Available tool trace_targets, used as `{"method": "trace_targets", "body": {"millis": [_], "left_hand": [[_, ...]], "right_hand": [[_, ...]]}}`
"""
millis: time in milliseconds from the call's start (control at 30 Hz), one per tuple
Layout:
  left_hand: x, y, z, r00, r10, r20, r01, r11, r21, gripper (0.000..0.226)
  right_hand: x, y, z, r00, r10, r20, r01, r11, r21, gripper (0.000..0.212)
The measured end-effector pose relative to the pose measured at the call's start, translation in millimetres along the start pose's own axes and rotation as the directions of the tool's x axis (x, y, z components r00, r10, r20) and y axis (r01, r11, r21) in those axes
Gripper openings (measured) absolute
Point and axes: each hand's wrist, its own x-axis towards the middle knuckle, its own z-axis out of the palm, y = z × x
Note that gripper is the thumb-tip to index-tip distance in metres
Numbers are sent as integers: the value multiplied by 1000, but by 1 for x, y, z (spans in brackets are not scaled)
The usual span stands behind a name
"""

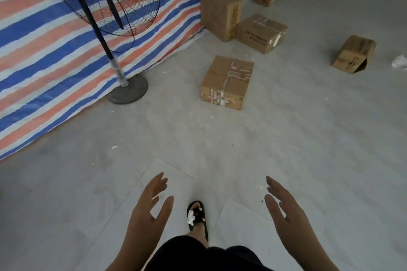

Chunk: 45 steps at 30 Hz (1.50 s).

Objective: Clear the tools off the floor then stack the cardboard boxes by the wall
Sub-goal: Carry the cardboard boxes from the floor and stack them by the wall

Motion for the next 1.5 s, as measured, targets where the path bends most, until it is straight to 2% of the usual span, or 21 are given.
{"method": "trace_targets", "body": {"millis": [167,300,400,567,667,833,1000,1133,1267,1433,1500], "left_hand": [[130,29,0,999,34,42,-33,999,-9,55],[213,38,16,996,19,86,-19,1000,5,67],[288,46,36,996,-6,94,5,1000,12,59],[420,73,88,995,-31,91,31,1000,5,54],[491,104,115,993,-40,110,41,999,-1,51],[584,126,143,988,-74,136,77,997,-19,46],[681,121,157,966,-139,218,132,990,43,46],[777,120,169,940,-142,310,113,988,109,45],[874,118,182,908,-141,393,66,978,199,46],[963,59,224,823,-219,523,-3,920,391,52],[989,17,249,791,-298,535,26,889,457,52]], "right_hand": [[111,-51,-1,999,1,-34,-1,1000,11,42],[188,-69,-9,995,58,-78,-55,998,36,40],[260,-77,-16,993,75,-93,-72,997,31,46],[400,-88,-48,992,100,-73,-99,995,22,38],[476,-106,-79,988,112,-105,-112,994,15,41],[573,-121,-102,986,145,-85,-146,989,-10,47],[656,-120,-94,968,231,-102,-234,972,-11,40],[726,-116,-78,942,301,-149,-309,950,-37,55],[801,-117,-64,893,382,-238,-389,921,20,39],[886,-77,-40,836,503,-218,-510,860,28,38],[919,-40,-27,800,559,-219,-566,824,34,36]]}}
